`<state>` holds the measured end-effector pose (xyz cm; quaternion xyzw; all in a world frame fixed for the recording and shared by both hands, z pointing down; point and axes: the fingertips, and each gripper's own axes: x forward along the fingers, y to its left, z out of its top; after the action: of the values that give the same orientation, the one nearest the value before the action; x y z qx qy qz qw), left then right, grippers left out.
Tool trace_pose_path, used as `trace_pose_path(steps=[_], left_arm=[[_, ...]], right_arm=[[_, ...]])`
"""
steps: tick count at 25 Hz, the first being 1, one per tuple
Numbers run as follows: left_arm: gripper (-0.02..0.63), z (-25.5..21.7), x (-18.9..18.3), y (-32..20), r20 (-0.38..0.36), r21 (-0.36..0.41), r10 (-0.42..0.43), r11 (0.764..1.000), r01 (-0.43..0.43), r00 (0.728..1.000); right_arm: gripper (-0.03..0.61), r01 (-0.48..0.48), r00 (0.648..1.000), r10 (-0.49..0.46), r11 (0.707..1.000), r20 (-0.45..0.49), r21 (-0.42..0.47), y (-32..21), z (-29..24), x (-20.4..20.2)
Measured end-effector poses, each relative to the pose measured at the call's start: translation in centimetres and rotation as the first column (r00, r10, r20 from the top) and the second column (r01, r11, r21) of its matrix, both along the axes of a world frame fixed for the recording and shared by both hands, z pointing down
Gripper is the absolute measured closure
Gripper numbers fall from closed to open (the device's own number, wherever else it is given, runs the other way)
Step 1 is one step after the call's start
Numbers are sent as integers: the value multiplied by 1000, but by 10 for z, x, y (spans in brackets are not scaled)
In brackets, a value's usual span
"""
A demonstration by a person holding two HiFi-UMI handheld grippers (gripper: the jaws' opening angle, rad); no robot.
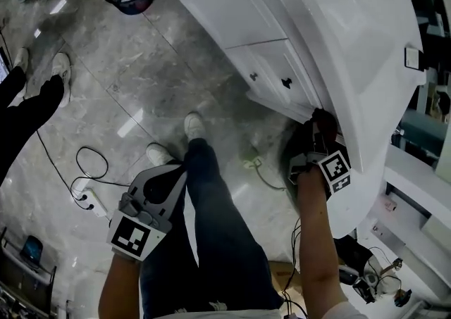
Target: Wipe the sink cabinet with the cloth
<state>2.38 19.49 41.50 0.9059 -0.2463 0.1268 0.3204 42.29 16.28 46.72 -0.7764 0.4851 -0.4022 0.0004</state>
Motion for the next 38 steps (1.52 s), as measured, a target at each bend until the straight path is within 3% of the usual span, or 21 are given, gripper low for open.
trace_pose_path(steps=[14, 18, 27, 38], left_arm=[[603, 5, -30, -11, 5, 33, -129, 991, 129, 992], [603, 11, -46, -14, 4, -37, -229, 973, 229, 973], [603, 17, -55, -23, 13, -44, -312, 949, 312, 950], [603, 26, -63, -28, 52, -40, -345, 937, 347, 937]], right_arm=[[459, 190, 980, -192, 981, 49, 38, -97, -4, -69], [459, 235, 967, -240, 970, 83, 60, -131, -3, -98], [459, 246, 958, -261, 961, 119, 127, -182, 11, -138], [459, 267, 953, -280, 956, 118, 120, -202, 51, -154]])
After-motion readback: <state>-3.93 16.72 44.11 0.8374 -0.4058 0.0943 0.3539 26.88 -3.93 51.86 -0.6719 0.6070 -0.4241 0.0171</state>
